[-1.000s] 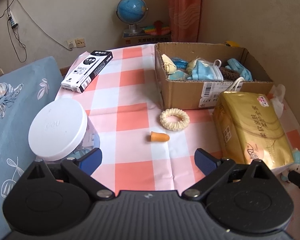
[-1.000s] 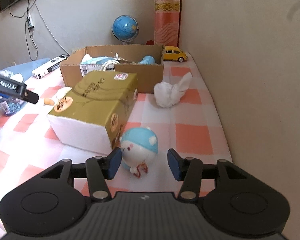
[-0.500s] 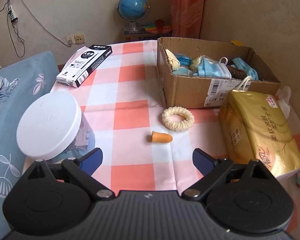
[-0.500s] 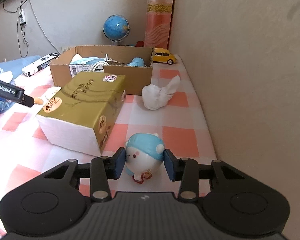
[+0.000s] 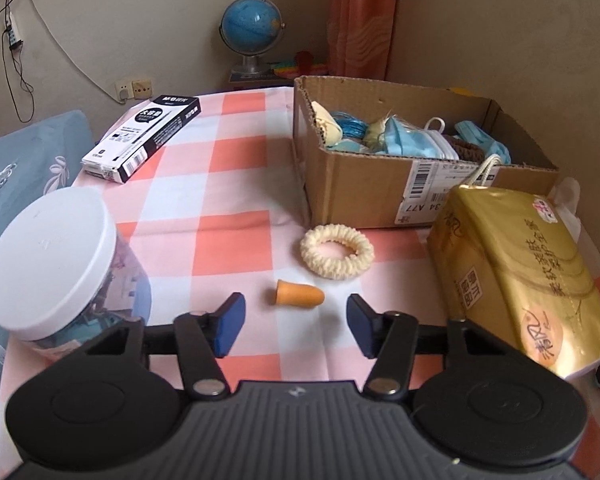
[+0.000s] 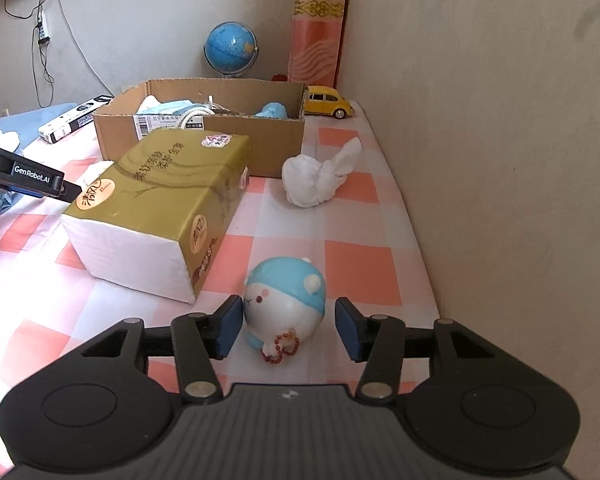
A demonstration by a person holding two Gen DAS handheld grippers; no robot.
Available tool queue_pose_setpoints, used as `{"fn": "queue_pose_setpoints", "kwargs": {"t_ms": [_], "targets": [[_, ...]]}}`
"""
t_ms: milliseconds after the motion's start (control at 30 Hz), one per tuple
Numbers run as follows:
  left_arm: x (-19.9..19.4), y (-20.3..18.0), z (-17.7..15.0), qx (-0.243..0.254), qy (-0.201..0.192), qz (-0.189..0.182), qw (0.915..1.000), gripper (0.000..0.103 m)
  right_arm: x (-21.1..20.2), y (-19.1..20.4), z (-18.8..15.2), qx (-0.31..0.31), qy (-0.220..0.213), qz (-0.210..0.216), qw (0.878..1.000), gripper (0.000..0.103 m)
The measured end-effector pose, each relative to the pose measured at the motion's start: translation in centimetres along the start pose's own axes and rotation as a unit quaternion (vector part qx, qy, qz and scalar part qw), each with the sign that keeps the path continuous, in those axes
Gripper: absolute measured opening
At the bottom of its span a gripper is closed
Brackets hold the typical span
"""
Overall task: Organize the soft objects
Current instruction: 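Move left tool to orange foam earplug while right tool approaches blue-hatted doll, then grasp the earplug with left tool while right tool grasps the doll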
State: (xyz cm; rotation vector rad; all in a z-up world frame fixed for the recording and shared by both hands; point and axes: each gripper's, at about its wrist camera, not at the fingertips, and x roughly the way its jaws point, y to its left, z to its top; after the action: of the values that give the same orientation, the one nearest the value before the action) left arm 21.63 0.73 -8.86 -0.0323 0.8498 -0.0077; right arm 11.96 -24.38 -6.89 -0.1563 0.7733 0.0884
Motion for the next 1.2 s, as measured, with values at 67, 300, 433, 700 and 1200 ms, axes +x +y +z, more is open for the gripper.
{"fn": "queue_pose_setpoints", "kwargs": {"t_ms": [67,300,433,700,1200], "targets": [[0.3,-0.1,0.0,0.001,-0.001,-0.001,1.0000,0.048,0.2,-0.1,-0.1,0.002,0.003,0.002,1.000,0.057],[1.1,-0.4,0.1,0.006,-0.002,0.003,1.0000,0.045,0.6,-0.1,-0.1,0.004,0.005,0.005,1.000,0.061],[1.3,-0.4,0.2,0.008,-0.006,0.005,0.9999,0.045,0.7,-0.2,-0.1,0.008,0.008,0.012,1.000,0.061],[1.4,-0.4,0.4,0.004,-0.008,0.006,0.9999,0.036,0.8,-0.3,0.0,0.012,0.009,0.022,1.000,0.061],[1.5,-0.1,0.7,0.010,0.000,0.000,1.0000,0.026,1.4,-0.2,0.7,0.020,0.007,0.028,0.999,0.051]]}}
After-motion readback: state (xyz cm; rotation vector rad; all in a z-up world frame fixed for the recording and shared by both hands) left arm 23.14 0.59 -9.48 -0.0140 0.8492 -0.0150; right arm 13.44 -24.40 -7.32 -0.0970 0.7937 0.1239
